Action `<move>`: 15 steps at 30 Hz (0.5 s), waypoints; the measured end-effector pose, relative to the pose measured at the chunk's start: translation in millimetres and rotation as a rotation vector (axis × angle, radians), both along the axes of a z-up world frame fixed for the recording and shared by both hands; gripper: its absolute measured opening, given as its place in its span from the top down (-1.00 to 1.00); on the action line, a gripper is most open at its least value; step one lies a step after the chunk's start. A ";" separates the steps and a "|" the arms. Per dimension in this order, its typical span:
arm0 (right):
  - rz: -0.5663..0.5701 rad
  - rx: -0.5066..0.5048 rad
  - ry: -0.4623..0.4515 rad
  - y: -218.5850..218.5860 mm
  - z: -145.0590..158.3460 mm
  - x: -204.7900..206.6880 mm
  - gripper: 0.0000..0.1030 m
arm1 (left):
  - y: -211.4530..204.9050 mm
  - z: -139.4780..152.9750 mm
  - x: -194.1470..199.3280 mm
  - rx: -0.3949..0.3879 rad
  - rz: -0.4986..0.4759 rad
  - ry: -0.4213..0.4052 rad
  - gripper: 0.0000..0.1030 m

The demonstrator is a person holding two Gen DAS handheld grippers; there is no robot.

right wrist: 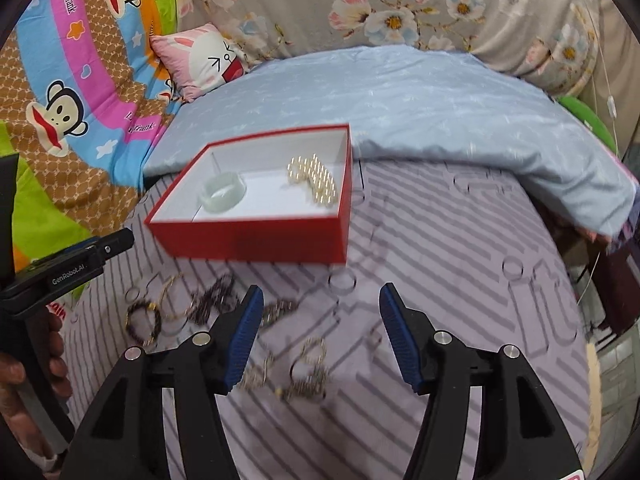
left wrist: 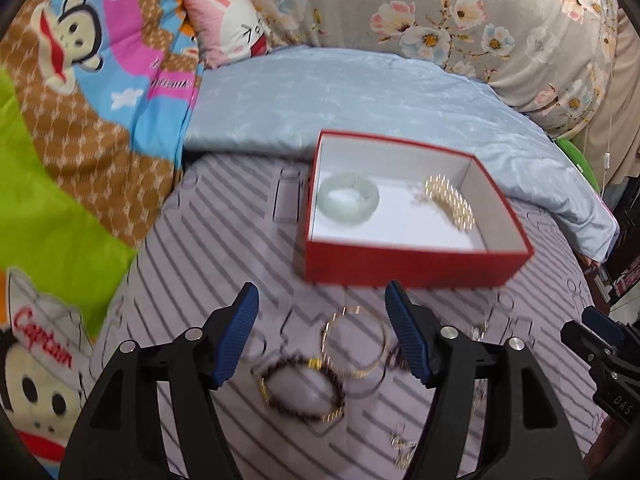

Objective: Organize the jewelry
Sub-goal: 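Release both items in the box and withdraw both tools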

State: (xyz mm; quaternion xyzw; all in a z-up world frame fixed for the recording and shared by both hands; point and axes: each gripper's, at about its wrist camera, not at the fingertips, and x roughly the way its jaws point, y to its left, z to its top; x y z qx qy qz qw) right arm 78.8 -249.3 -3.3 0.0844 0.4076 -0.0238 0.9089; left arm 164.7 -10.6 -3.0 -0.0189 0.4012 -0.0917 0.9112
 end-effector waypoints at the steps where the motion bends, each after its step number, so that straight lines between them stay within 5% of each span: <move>1: 0.000 0.004 0.009 1.4 -3.5 -6.1 -0.15 | 5.0 -7.6 -7.6 0.000 0.011 0.018 -0.24; 8: -0.003 0.042 0.073 9.9 -32.3 -43.1 -0.15 | 31.5 -56.5 -33.2 0.014 0.071 0.136 -0.24; 15: 0.015 0.037 0.092 21.6 -42.6 -48.7 -0.15 | 35.8 -65.5 -31.4 0.035 0.098 0.136 -0.23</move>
